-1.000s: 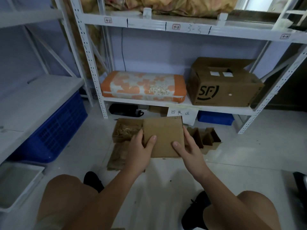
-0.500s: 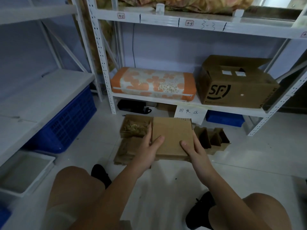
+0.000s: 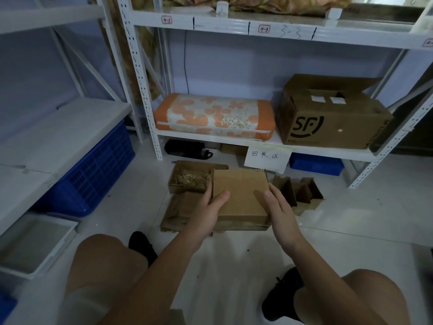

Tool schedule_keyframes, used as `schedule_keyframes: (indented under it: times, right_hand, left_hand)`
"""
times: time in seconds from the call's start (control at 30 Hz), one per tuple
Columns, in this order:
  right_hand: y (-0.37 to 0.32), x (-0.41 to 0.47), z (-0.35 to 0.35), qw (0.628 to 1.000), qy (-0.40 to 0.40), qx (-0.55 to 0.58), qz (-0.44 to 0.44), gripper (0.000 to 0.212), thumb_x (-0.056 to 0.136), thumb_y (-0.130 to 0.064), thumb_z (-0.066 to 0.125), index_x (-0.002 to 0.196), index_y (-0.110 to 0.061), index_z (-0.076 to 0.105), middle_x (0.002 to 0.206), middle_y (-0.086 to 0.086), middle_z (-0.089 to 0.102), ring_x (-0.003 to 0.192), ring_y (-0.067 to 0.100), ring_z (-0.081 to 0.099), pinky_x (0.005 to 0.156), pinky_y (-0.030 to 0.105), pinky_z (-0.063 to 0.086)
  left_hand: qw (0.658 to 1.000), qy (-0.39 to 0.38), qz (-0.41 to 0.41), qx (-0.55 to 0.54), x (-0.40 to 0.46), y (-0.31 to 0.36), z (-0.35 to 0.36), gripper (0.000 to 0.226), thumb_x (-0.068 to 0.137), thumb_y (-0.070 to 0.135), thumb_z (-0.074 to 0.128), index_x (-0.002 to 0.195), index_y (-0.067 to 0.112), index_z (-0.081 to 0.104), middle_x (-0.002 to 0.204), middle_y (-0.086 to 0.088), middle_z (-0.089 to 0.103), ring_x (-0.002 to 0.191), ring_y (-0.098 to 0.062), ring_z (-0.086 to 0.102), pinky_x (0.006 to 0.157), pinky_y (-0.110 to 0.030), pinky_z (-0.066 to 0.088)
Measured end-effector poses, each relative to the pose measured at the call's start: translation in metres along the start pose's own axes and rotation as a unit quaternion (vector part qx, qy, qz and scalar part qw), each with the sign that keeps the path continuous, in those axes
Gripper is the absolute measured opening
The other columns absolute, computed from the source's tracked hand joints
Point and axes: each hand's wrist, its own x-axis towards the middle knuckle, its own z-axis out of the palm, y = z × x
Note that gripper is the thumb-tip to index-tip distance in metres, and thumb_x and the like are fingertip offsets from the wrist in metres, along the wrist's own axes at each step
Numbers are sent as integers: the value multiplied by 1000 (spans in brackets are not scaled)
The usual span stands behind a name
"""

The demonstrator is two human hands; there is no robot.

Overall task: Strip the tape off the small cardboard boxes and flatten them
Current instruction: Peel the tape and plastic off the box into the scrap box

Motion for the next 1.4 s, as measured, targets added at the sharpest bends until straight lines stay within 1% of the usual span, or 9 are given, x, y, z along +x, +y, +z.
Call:
schedule_keyframes:
  times: [0.3, 0.57, 0.67, 0.87, 0.93, 1.03, 1.17, 1.27, 1.4]
  right_hand:
    - [16, 14, -5, 990, 90, 98, 35, 91, 74, -95, 42, 128, -23, 54, 125, 9, 63, 115, 29, 63, 101, 58, 49]
    - [13, 9, -1, 997, 78, 3, 26, 51, 100, -69, 28, 113, -30, 58, 110, 0, 64, 105, 20, 63, 93, 40, 51]
    - [7, 5, -6, 1000, 10, -17, -9, 48, 99, -71, 27, 132, -47, 53, 126, -22, 57, 117, 0, 55, 97, 28, 47]
    - [12, 8, -8, 980, -112, -146, -78, 97, 66, -56, 88, 147, -44, 37, 140, -27, 36, 126, 4, 46, 98, 32, 52]
    - [10, 9, -11, 990, -86, -101, -47, 87, 65, -44, 92, 139, -41, 45, 134, -18, 42, 120, 14, 52, 89, 37, 59]
    - [7, 10, -23, 997, -75, -9, 0, 81, 61, -40, 96, 131, -35, 55, 128, -1, 51, 111, 23, 59, 79, 33, 61]
    - [7, 12, -37, 984, -171, 13, 52, 91, 52, -52, 92, 133, -27, 57, 129, 12, 51, 111, 31, 61, 82, 33, 58]
    - [7, 11, -42, 976, -205, -17, 74, 102, 54, -64, 89, 142, -34, 48, 136, 8, 48, 118, 28, 58, 89, 36, 57]
    - [2, 8, -27, 987, -56, -149, -8, 92, 77, -66, 72, 155, -36, 32, 156, -4, 40, 141, 20, 42, 111, 49, 45]
  left_hand:
    - [998, -29, -51, -12, -15, 11, 9, 40, 100, 51, 60, 138, 55, 52, 120, 9, 72, 100, -21, 75, 82, -55, 63]
    - [998, -26, -57, 15, -14, 19, -3, 28, 100, 46, 61, 124, 59, 54, 122, 6, 69, 106, -25, 71, 81, -55, 63]
    - [998, 13, -64, 13, -11, 21, -9, 35, 98, 51, 62, 133, 50, 57, 121, 4, 71, 105, -26, 72, 85, -57, 62]
    - [993, 16, -115, 6, -21, 35, -8, 40, 96, 74, 47, 112, 40, 60, 119, -6, 69, 106, -26, 70, 88, -52, 62]
    - [994, -39, -69, 70, -18, 30, -15, 63, 87, 82, 47, 133, 40, 56, 131, 1, 65, 117, -23, 66, 98, -52, 58]
    - [954, -81, 66, 282, -14, 21, -32, 126, 64, 87, 72, 163, 42, 7, 162, 13, 24, 152, -20, 28, 123, -53, 29]
    - [771, -70, 303, 556, -10, 15, -42, 135, 68, 59, 89, 164, 31, -3, 172, 10, -1, 157, -7, -10, 128, -44, 2]
    - [782, -62, 352, 512, -13, 20, -42, 101, 73, 45, 90, 153, 23, 33, 153, 9, 40, 147, 0, 21, 127, -35, 16]
    - [834, 0, 273, 479, -14, 17, -40, 97, 68, 51, 91, 146, 28, 38, 134, 14, 43, 118, -7, 46, 101, -34, 47]
